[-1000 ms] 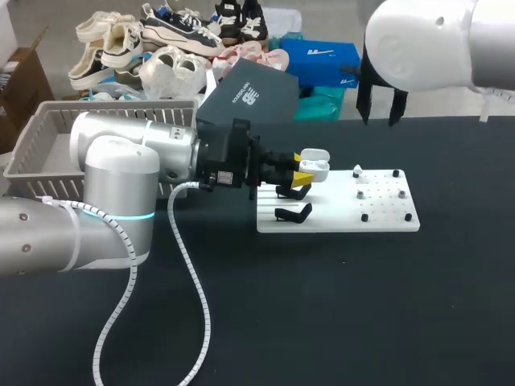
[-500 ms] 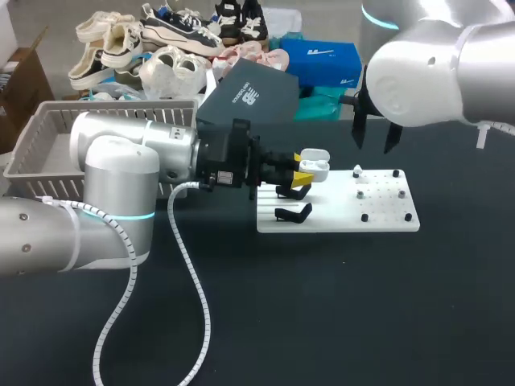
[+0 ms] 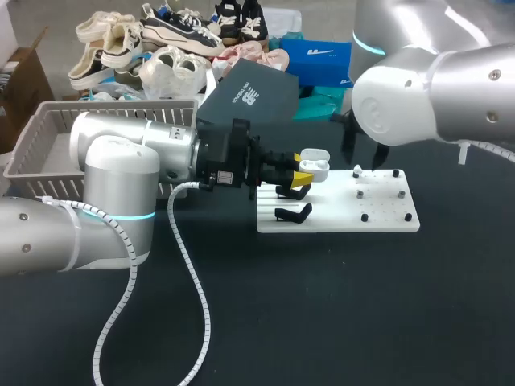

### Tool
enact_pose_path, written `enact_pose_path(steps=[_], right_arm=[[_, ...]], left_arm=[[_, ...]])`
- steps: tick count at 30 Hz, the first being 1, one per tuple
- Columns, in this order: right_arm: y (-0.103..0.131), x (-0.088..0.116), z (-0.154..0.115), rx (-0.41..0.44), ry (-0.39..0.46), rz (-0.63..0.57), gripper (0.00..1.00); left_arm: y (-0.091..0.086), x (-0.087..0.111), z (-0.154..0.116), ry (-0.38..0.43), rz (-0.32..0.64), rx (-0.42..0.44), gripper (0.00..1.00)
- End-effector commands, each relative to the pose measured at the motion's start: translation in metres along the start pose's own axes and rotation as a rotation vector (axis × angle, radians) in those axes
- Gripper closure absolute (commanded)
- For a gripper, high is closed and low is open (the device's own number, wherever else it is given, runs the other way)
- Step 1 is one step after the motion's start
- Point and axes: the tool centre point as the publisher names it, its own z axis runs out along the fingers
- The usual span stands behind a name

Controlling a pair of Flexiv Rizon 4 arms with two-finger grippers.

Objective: Pick up each earbud case from the left stands, insert the matching earbuds, close the lid, and place the case in the box.

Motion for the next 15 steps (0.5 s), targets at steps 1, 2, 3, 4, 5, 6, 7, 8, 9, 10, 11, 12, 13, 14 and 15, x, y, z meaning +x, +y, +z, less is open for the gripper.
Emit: enact_pose_path(steps=[1,2,3,4,5,6,7,8,9,10,11,12,13,14,15], right_arm=[[0.009,-0.007,0.013,-0.002,0.012,0.028,0.54],[0.010,-0.008,0.016,-0.002,0.012,0.039,0.54],[0.011,-0.009,0.018,-0.005,0.015,0.042,0.54],[0.011,-0.010,0.020,-0.005,0.015,0.045,0.55],[0.011,-0.010,0.022,-0.005,0.011,0.053,0.55],[0.011,-0.010,0.023,-0.007,0.013,0.057,0.55],[0.011,-0.011,0.024,-0.008,0.012,0.060,0.55],[0.011,-0.011,0.024,-0.009,0.007,0.065,0.55],[0.010,-0.011,0.024,-0.015,0.006,0.073,0.55],[0.010,-0.011,0.025,-0.017,0.005,0.075,0.55],[0.010,-0.011,0.025,-0.018,0.001,0.078,0.55],[0.009,-0.010,0.025,-0.023,-0.004,0.084,0.55],[0.009,-0.010,0.025,-0.028,-0.006,0.090,0.55],[0.009,-0.010,0.025,-0.029,-0.010,0.094,0.56],[0.009,-0.010,0.025,-0.033,-0.013,0.105,0.56]], left_arm=[[0.002,0.001,0.001,-0.001,0.001,0.003,1.00],[0.002,0.001,0.001,-0.001,0.001,0.003,1.00],[0.002,0.001,0.001,-0.001,0.001,0.003,1.00],[0.002,0.001,0.001,-0.001,0.001,0.003,1.00],[0.002,0.001,0.001,-0.001,0.001,0.003,1.00],[0.002,0.001,0.001,-0.001,0.001,0.003,1.00],[0.002,0.001,0.001,-0.001,0.001,0.003,1.00],[0.002,0.001,0.001,-0.001,0.001,0.003,1.00],[0.002,0.001,0.001,-0.001,0.001,0.003,1.00],[0.002,0.001,0.001,-0.001,0.001,0.003,1.00],[0.002,0.001,0.001,-0.001,0.001,0.003,1.00],[0.002,0.001,0.001,-0.001,0.001,0.003,1.00],[0.002,0.001,0.001,-0.001,0.001,0.003,1.00],[0.002,0.001,0.001,-0.001,0.001,0.003,1.00],[0.002,0.001,0.001,-0.001,0.001,0.003,1.00]])
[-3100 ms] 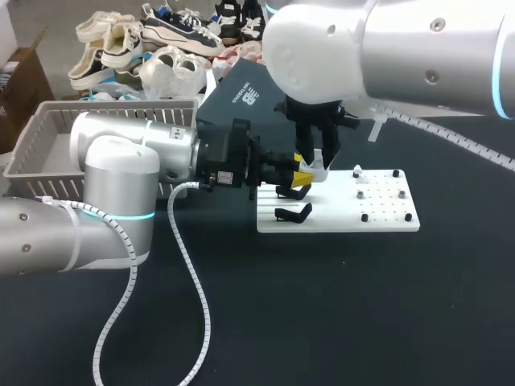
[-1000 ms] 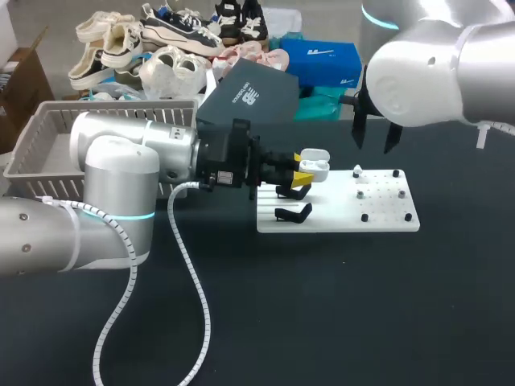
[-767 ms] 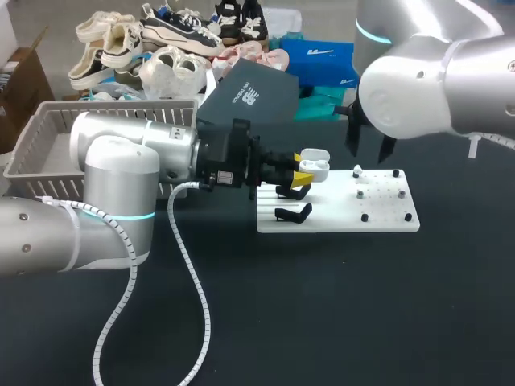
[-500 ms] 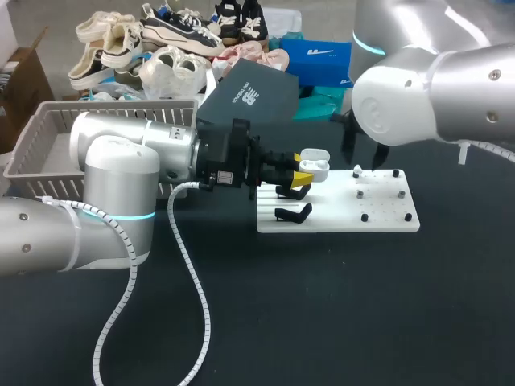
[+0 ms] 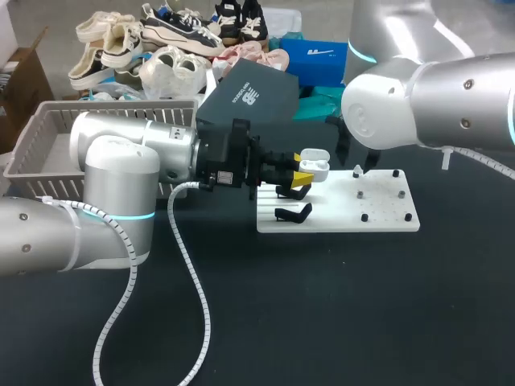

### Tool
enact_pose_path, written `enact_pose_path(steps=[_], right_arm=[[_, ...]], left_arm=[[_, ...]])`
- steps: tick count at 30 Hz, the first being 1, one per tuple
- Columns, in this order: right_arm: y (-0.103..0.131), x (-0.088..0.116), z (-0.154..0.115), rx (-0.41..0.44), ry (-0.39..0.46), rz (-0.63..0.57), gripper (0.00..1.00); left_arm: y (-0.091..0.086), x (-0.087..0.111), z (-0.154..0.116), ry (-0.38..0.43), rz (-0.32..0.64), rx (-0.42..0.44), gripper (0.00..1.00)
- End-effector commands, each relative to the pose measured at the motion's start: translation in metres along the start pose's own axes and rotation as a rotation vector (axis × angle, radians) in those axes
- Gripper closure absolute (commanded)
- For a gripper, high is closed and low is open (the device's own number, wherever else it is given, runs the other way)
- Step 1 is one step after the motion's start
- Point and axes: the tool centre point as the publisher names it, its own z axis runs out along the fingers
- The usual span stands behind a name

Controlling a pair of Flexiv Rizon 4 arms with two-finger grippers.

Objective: Pick up each earbud case from the left stands, insert the matching earbuds, close the lid, and place the case in the box.

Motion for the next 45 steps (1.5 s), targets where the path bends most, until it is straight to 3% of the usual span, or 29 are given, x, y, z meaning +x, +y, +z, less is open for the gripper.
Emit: enact_pose_path(steps=[1,13,29,36,39,45], right_arm=[[-0.005,0.005,0.002,-0.016,-0.017,0.021,0.57],[-0.013,0.006,0.008,-0.042,-0.023,0.092,0.58],[-0.006,0.004,0.018,-0.057,-0.006,0.094,0.60],[-0.004,0.000,0.016,-0.058,-0.006,0.091,0.63],[-0.003,-0.002,0.015,-0.057,-0.009,0.087,0.70],[-0.003,-0.002,0.017,-0.049,-0.004,0.080,0.69]], left_arm=[[0.002,0.001,0.001,-0.001,0.001,0.003,1.00],[0.002,0.001,0.001,-0.001,0.001,0.003,1.00],[0.002,0.001,0.001,-0.001,0.001,0.003,1.00],[0.002,0.001,0.001,-0.001,0.001,0.003,1.00],[0.002,0.001,0.001,-0.001,0.001,0.003,1.00],[0.002,0.001,0.001,-0.001,0.001,0.003,1.00]])
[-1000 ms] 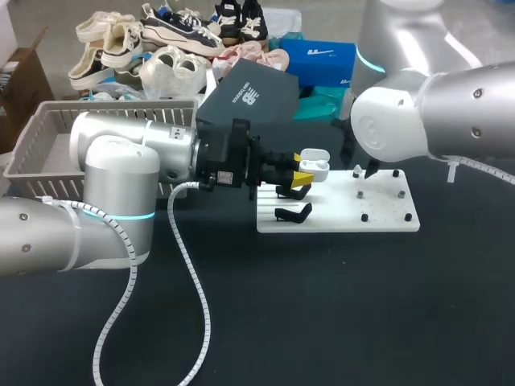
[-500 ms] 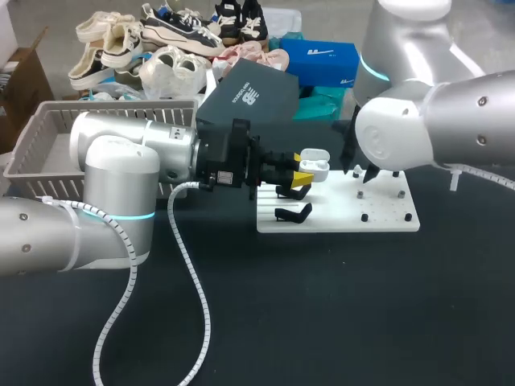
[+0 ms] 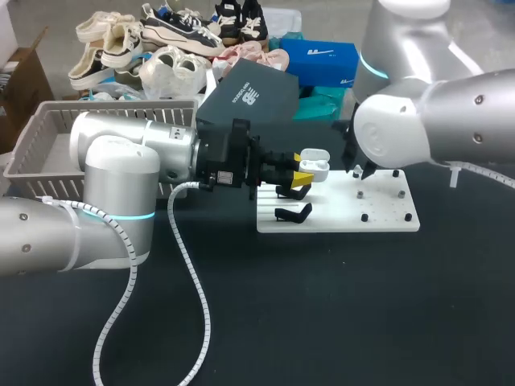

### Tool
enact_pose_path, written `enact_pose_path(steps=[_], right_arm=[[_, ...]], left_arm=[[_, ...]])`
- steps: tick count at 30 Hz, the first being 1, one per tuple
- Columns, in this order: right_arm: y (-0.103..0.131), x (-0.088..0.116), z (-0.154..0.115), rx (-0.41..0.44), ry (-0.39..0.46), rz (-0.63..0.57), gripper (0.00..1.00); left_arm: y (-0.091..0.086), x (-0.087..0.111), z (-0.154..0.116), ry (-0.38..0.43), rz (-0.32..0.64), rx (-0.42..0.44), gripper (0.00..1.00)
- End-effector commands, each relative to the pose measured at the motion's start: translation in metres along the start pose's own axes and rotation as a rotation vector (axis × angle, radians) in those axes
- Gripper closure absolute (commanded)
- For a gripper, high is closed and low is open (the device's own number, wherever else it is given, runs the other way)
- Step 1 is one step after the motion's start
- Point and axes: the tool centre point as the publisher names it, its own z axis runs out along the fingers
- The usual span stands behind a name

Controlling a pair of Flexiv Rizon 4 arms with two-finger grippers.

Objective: Pick up each earbud case from the left stands, insert the matching earbuds, close the lid, and place the case in the box.

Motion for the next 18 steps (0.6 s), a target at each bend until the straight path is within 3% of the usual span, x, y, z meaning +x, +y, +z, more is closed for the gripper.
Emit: enact_pose_path(steps=[1,10,14,15,18], right_arm=[[0.0021,-0.0015,0.0023,0.008,0.006,-0.001,0.69],[0.0027,-0.0032,0.0051,0.013,0.009,-0.004,0.73],[0.0028,-0.0043,0.0059,0.015,0.009,-0.004,0.86],[0.0028,-0.0044,0.0060,0.015,0.010,-0.004,0.98],[0.0030,-0.0045,0.0058,0.013,0.010,-0.007,1.00]], left_arm=[[0.0019,0.0007,0.0006,-0.001,0.001,0.003,1.00],[0.0019,0.0007,0.0006,-0.001,0.001,0.003,1.00],[0.0019,0.0007,0.0006,-0.001,0.001,0.003,1.00],[0.0019,0.0007,0.0006,-0.001,0.001,0.003,1.00],[0.0019,0.0007,0.0006,-0.001,0.001,0.003,1.00]])
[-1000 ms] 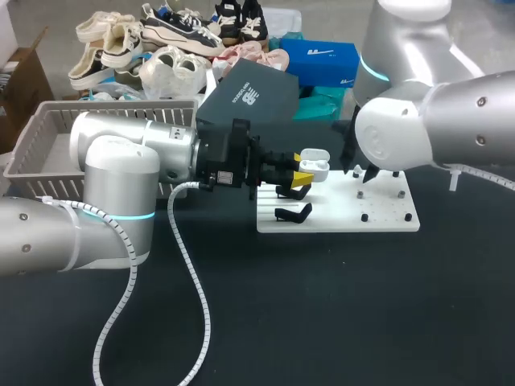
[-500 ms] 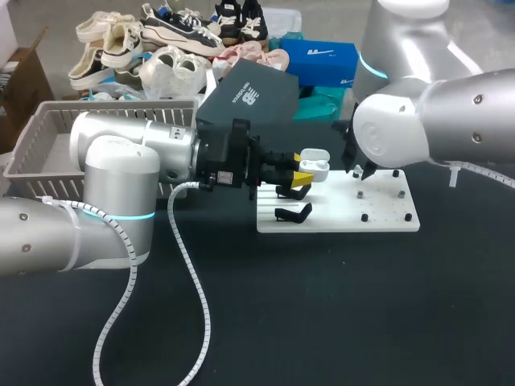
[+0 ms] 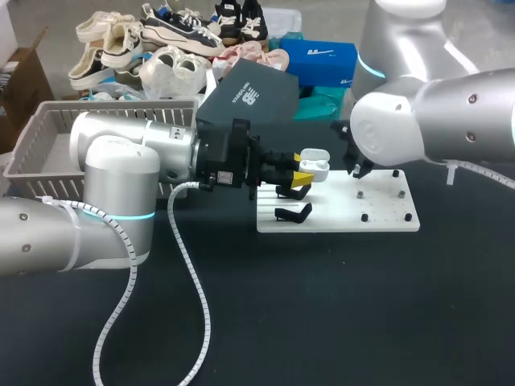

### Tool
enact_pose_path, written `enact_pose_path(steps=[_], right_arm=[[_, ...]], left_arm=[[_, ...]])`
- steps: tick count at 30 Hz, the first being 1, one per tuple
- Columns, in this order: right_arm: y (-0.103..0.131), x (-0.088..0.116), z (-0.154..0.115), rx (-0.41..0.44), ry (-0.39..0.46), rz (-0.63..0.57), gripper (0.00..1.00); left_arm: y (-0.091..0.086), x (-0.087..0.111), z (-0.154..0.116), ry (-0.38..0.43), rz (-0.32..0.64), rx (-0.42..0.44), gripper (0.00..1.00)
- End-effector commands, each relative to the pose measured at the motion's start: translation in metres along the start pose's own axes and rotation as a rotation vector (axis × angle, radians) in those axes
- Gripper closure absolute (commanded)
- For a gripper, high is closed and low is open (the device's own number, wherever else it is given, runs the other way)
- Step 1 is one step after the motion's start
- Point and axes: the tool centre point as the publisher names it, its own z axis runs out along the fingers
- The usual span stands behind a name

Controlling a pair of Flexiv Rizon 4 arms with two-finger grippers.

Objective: Pick up each earbud case from the left stands, insert the matching earbuds, close the lid, and place the case in the box.

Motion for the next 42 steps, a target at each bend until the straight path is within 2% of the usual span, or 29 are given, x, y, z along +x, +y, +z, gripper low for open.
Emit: enact_pose_path(steps=[1,9,16,24,31,37,42], right_arm=[[0.002,-0.002,0.001,0.002,0.003,-0.003,1.00],[0.000,-0.002,-0.013,0.001,0.003,-0.010,1.00],[-0.008,0.000,-0.039,0.002,-0.015,-0.024,1.00],[-0.019,0.002,-0.091,0.004,-0.075,-0.024,1.00],[-0.023,0.009,-0.147,-0.002,-0.109,-0.060,1.00],[-0.017,0.023,-0.180,0.009,-0.054,-0.154,1.00],[0.000,0.046,-0.198,0.041,0.028,-0.303,1.00]], left_arm=[[0.002,0.001,0.001,-0.001,0.001,0.003,1.00],[0.002,0.001,0.001,-0.001,0.001,0.003,1.00],[0.002,0.001,0.001,-0.001,0.001,0.003,1.00],[0.002,0.001,0.001,-0.001,0.001,0.003,1.00],[0.002,0.001,0.001,-0.001,0.001,0.003,1.00],[0.002,0.001,0.001,-0.001,0.001,0.003,1.00],[0.002,0.001,0.001,-0.001,0.001,0.003,1.00]])
